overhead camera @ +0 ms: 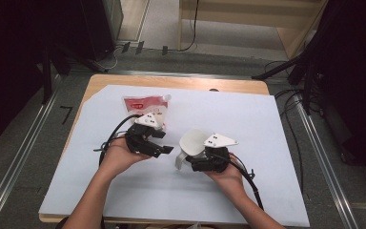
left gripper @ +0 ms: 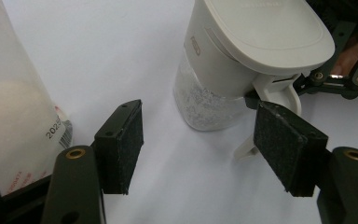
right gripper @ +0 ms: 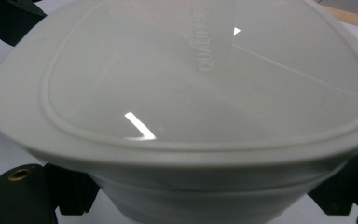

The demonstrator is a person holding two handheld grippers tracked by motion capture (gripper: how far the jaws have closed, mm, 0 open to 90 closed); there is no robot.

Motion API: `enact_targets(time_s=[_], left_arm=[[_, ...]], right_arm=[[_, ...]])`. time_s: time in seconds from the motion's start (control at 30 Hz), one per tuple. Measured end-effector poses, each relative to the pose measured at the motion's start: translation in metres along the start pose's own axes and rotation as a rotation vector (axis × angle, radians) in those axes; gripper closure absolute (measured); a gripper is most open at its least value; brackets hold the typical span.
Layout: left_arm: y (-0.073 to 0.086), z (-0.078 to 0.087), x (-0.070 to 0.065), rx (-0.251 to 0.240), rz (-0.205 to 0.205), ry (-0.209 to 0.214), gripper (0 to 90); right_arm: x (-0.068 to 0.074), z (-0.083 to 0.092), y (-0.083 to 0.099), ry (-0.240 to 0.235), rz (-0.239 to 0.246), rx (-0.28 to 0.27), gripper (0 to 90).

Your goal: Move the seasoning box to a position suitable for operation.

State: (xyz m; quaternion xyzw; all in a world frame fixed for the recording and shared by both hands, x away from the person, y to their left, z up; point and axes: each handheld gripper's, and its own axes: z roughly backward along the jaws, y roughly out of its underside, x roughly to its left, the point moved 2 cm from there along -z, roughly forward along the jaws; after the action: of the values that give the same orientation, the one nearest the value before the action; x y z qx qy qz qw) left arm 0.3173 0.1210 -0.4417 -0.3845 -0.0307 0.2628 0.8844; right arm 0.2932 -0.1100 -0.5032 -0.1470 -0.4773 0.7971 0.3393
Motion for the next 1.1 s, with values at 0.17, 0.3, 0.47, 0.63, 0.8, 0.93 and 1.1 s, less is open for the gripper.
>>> enact_targets(time_s=[0.17,0.3,0.47,0.63,0.8,0.93,1.1], left_arm=[[0.001,0.0,0.001,-0.006,0.002,0.002,34.0],[0.0,0.0,0.0,-0.005,0.001,0.001,34.1],[0.0,0.0,-0.001,0.002,-0.004,0.002,34.1],[0.001,0.002,0.0,-0.003,0.0,-0.006,34.1],[0.001,0.003,-0.001,-0.002,-0.012,-0.009,42.7],[0.0,0.002,-0.003,0.008,-0.015,-0.001,45.5],[0.001,-0.003,-0.005,0.033,-0.024,0.02,47.6]], right_arm=[[-0.001,0.002,-0.002,-0.007,-0.001,0.027,12.5],[-0.001,0.007,-0.002,-0.031,-0.013,0.056,7.8],[0.0,0.016,0.0,-0.033,0.002,0.079,7.6],[-0.003,0.031,0.003,-0.069,-0.001,0.084,7.8],[-0.006,0.049,0.005,-0.062,-0.008,0.119,21.0],[-0.012,0.057,0.005,-0.069,-0.004,0.117,28.1],[-0.02,0.068,0.003,-0.094,-0.033,0.096,47.7]])
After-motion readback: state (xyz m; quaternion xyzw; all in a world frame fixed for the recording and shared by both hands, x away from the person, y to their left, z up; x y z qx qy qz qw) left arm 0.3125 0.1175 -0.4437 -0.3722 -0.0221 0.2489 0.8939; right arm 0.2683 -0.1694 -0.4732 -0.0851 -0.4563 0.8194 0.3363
